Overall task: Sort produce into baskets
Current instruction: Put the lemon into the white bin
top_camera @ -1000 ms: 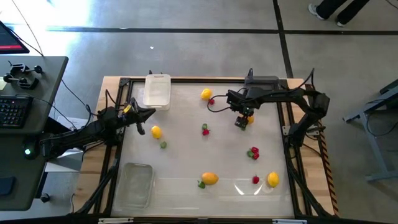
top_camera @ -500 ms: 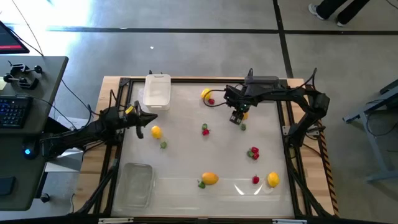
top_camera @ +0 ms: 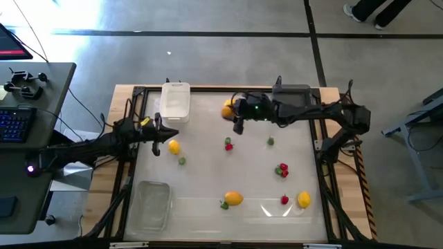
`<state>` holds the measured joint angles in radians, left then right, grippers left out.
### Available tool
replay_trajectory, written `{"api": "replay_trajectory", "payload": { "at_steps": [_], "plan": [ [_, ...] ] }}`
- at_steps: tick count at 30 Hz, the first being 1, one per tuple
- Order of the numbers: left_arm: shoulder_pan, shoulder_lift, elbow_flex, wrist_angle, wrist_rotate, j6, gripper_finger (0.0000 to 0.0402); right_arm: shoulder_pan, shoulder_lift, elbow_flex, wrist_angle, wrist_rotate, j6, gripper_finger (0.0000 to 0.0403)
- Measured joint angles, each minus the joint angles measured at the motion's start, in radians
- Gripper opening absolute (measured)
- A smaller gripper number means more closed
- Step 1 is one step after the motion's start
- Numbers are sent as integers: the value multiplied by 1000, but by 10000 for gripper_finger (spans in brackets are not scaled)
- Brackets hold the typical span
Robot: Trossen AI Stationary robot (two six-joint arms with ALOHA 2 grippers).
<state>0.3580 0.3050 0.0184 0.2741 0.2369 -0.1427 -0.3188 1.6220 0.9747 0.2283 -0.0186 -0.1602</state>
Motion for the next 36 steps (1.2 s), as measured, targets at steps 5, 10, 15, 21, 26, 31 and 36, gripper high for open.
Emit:
{"api": "replay_trajectory", "payload": {
  "at_steps": [5, 10, 15, 21, 26, 31, 36],
  "plan": [
    [3, 121, 58, 25, -3, 72, 0, 21, 14, -2, 154, -19, -6, 183],
    [3, 251, 127, 57, -21, 142, 0, 31, 15, -2, 225, -60, -6, 179],
    [4, 409, 192, 131, -22, 193, 0, 32, 15, -2, 275, -111, -32, 179],
    [81, 633, 273, 287, 91, 193, 0, 31, 15, -2, 334, -179, -63, 178],
    [167, 825, 368, 385, 267, 153, 0, 17, 20, -2, 401, -257, -88, 178],
    [208, 997, 480, 388, 313, 184, 0, -36, 66, -2, 489, -352, -78, 178],
    [218, 1113, 579, 389, 313, 210, 3, -91, 94, -2, 535, -406, -50, 178]
  ]
}}
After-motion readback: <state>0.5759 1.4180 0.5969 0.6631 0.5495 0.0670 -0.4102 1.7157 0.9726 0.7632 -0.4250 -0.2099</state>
